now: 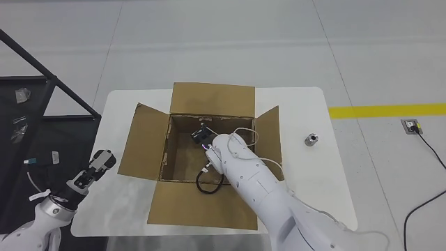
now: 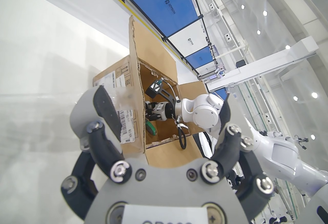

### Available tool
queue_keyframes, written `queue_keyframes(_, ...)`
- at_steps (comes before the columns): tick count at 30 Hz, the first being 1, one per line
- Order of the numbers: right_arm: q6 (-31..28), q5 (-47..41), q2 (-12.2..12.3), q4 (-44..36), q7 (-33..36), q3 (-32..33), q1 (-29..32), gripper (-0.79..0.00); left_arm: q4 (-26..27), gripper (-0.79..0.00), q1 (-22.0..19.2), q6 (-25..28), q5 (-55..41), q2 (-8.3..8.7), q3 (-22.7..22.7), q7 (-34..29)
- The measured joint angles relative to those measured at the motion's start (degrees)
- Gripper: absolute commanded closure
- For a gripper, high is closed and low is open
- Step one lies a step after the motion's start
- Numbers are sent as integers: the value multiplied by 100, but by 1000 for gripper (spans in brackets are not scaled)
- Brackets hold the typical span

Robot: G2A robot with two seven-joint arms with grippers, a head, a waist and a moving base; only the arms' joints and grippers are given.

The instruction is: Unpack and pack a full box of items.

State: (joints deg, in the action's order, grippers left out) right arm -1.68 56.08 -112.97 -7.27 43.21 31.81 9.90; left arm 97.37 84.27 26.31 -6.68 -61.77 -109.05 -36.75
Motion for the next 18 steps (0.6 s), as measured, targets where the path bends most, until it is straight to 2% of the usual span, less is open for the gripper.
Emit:
queue_keyframes(5,-54,-55,30,-20,-55,54,33,-785,30,-785,25,10,23,0,5,26)
queue_keyframes(9,-593,-471,74,-3,-502,241,53,-785,116,-785,116,10,59,0,12,136)
queue_keyframes(15,-545,-411,81,-44,-557,218,99,-785,123,-785,125,7,56,2,11,143)
queue_keyframes(18,-223,-258,102,-137,-656,178,166,-785,123,-785,125,7,56,2,11,143)
